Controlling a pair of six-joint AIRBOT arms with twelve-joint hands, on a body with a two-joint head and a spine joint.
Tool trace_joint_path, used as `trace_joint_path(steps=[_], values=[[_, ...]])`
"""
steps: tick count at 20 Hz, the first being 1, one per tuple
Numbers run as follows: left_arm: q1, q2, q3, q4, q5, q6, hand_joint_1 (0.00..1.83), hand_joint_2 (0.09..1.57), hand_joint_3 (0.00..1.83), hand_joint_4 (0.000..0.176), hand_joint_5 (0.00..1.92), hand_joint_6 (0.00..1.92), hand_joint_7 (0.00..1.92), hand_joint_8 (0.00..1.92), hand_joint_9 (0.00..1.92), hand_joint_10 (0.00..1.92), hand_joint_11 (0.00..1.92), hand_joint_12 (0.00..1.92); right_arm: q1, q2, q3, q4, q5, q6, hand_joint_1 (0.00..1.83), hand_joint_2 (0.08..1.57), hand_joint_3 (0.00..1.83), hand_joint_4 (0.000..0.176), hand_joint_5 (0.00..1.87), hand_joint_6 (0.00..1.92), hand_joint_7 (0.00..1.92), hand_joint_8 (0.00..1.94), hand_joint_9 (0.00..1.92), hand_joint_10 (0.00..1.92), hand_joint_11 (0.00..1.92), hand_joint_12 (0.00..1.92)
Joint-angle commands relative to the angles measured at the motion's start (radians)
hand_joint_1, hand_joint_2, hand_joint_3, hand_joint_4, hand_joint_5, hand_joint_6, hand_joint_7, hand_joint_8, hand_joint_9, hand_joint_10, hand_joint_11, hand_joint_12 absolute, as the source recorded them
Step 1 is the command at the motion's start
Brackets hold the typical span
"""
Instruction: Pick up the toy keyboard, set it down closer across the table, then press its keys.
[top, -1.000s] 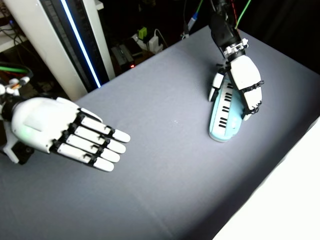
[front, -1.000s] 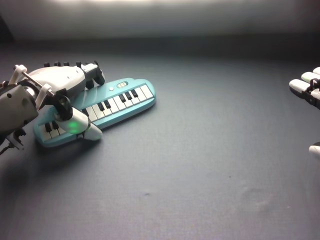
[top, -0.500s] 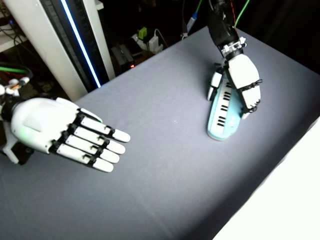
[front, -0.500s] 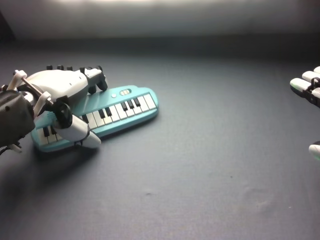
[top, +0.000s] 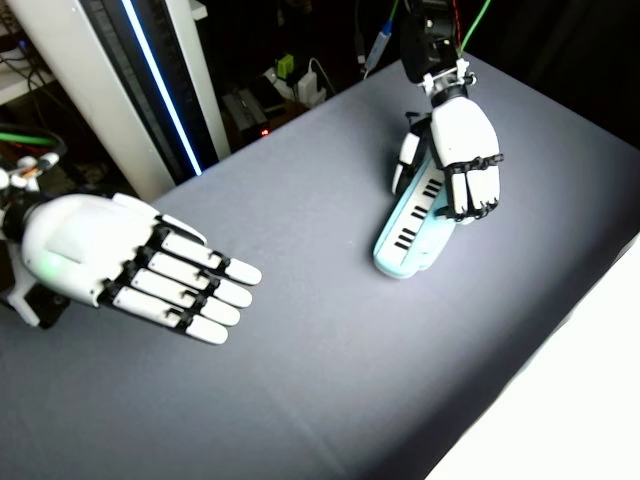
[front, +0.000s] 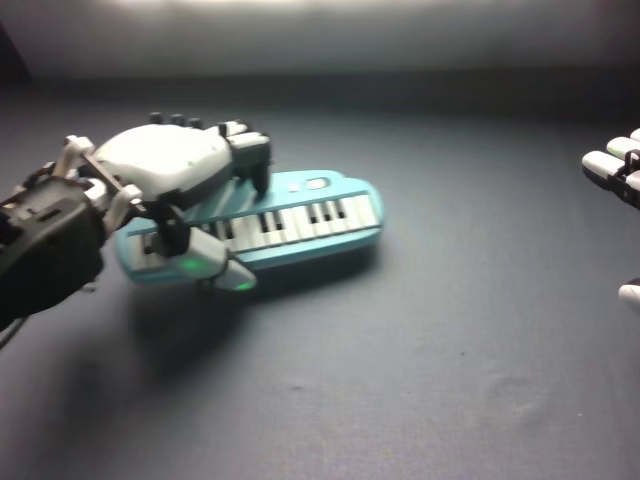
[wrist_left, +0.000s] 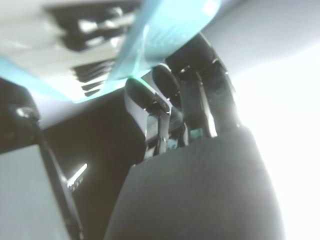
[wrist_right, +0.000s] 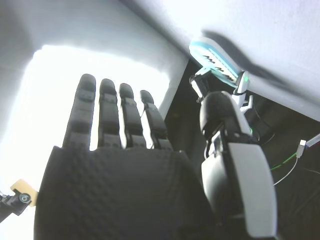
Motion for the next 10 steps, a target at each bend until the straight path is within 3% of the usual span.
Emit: trace_joint_path(steps=[1,3,4,5,8,9,10], values=[[-0.025,-0.012,0.006,0.03,-0.111,-0.013,1.65,1.22,0.01,0.0,0.25,1.37,0.48,1.67,0.52,1.7,0.61,1.67,0.003,0.004,0.004,-0.006,0.122,0.007,0.23,1.36,0.0,0.018,0.0,0.0,0.0,0.0,0.0,0.0,0.0,0.0],[-0.053,-0.051,0.02,0.065,-0.089,-0.029,1.62,1.25,0.01,0.0,0.22,1.44,0.53,1.75,0.45,1.72,0.61,1.71,0.003,0.004,0.005,-0.004,0.124,0.008,0.22,1.37,0.0,0.008,0.0,0.0,0.0,0.0,0.0,0.0,0.0,0.0],[-0.063,-0.073,0.033,0.088,-0.079,-0.057,1.74,1.19,0.0,0.0,0.14,1.51,0.23,1.49,0.49,1.66,0.69,1.69,0.003,0.004,0.005,-0.003,0.126,0.008,0.22,1.37,0.0,0.001,0.0,0.0,0.0,0.0,0.0,0.0,0.0,0.0],[-0.072,-0.097,0.047,0.096,-0.069,-0.073,1.63,1.26,0.01,0.0,0.17,1.52,0.51,1.76,0.44,1.65,0.62,1.81,0.003,0.004,0.005,-0.001,0.129,0.008,0.21,1.36,0.0,0.019,0.0,0.0,0.0,0.0,0.0,0.0,0.0,0.0],[-0.087,-0.132,0.067,0.102,-0.042,-0.074,1.62,1.27,0.0,0.0,0.15,1.62,0.51,1.78,0.41,1.69,0.63,1.79,0.003,0.006,0.005,-0.001,0.132,0.008,0.2,1.36,0.0,0.018,0.0,0.0,0.0,0.0,0.0,0.0,0.0,0.0],[-0.092,-0.141,0.072,0.104,-0.033,-0.075,1.62,1.26,0.0,0.0,0.18,1.58,0.53,1.76,0.42,1.67,0.65,1.76,0.003,0.006,0.005,-0.001,0.132,0.008,0.21,1.36,0.0,0.031,0.0,0.0,0.0,0.0,0.0,0.0,0.0,0.0],[-0.099,-0.155,0.08,0.109,-0.022,-0.075,1.76,1.15,0.0,0.0,0.22,1.53,0.22,1.52,0.57,1.53,0.76,1.64,0.003,0.007,0.005,-0.001,0.132,0.008,0.2,1.37,0.0,0.027,0.0,0.0,0.0,0.0,0.0,0.0,0.0,0.0]])
